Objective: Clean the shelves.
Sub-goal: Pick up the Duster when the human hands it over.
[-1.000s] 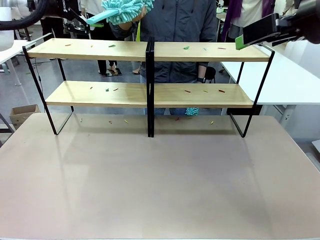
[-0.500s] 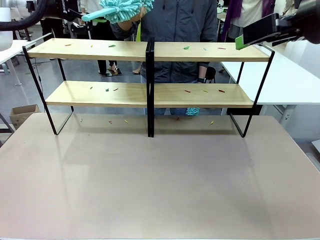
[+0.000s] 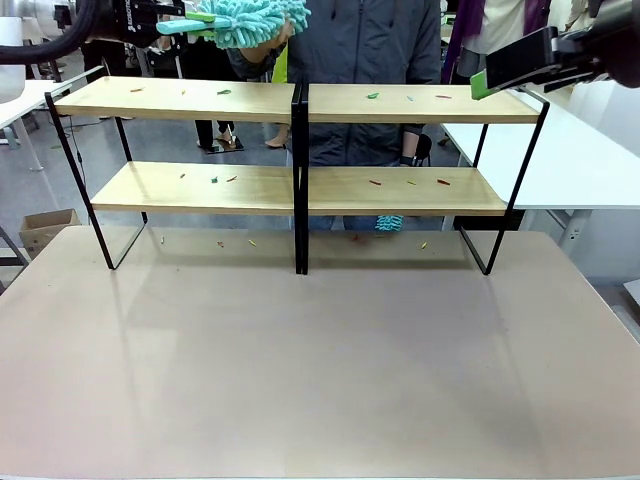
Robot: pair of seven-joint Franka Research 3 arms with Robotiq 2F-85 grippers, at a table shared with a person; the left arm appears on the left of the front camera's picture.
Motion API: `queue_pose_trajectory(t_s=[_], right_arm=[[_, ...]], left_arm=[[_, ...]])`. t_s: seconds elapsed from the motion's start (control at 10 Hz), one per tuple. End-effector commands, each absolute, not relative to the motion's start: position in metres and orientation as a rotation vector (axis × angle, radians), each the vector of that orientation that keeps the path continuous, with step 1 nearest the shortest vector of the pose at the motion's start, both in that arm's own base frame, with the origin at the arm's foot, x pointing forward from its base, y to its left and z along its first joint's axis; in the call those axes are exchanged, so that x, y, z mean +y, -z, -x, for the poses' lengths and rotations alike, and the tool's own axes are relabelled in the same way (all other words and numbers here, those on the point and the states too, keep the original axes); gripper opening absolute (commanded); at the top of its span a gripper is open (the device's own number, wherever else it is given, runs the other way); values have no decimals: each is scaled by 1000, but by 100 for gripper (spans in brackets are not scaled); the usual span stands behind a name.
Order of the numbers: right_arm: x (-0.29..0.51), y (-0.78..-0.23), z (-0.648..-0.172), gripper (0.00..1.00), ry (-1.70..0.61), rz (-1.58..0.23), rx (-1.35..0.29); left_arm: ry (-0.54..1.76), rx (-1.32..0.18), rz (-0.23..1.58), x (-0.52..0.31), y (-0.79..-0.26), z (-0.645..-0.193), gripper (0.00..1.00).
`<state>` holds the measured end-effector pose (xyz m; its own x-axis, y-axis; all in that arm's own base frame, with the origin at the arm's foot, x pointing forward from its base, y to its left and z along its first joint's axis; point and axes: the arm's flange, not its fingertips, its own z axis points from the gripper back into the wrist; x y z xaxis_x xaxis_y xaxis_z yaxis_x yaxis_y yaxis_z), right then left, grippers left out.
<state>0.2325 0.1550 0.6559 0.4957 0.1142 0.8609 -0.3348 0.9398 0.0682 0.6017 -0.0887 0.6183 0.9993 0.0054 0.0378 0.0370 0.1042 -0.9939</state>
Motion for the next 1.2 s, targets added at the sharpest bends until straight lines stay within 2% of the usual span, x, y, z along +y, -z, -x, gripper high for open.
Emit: queue_pose_trajectory(t_s=[0.0,0.2,0.4,0.6,0.7,0.9,1.1], right_arm=[[154,-657,-233,100,-269,-234,-1023],[154,-657,-233,100,-269,-234,-1023],[154,-657,-233,100,-269,-234,-1023],[154,-657,-233,100,-269,-234,-1023],[154,-657,-233,100,-269,-234,-1023],[154,-657,-233,100,-269,-234,-1023],[154,-657,-233,100,-269,-234,-1023]], left_arm=[[52,-49,1450,-84,-617,-595,0],[102,-62,1416,-80,-627,-577,0],[265,-116,1390,-63,-661,-526,0],[535,-205,1383,-29,-706,-441,0],[639,-209,1318,-12,-718,-397,0],[761,-211,1121,25,-714,-314,0],[898,-135,964,42,-698,-264,0]])
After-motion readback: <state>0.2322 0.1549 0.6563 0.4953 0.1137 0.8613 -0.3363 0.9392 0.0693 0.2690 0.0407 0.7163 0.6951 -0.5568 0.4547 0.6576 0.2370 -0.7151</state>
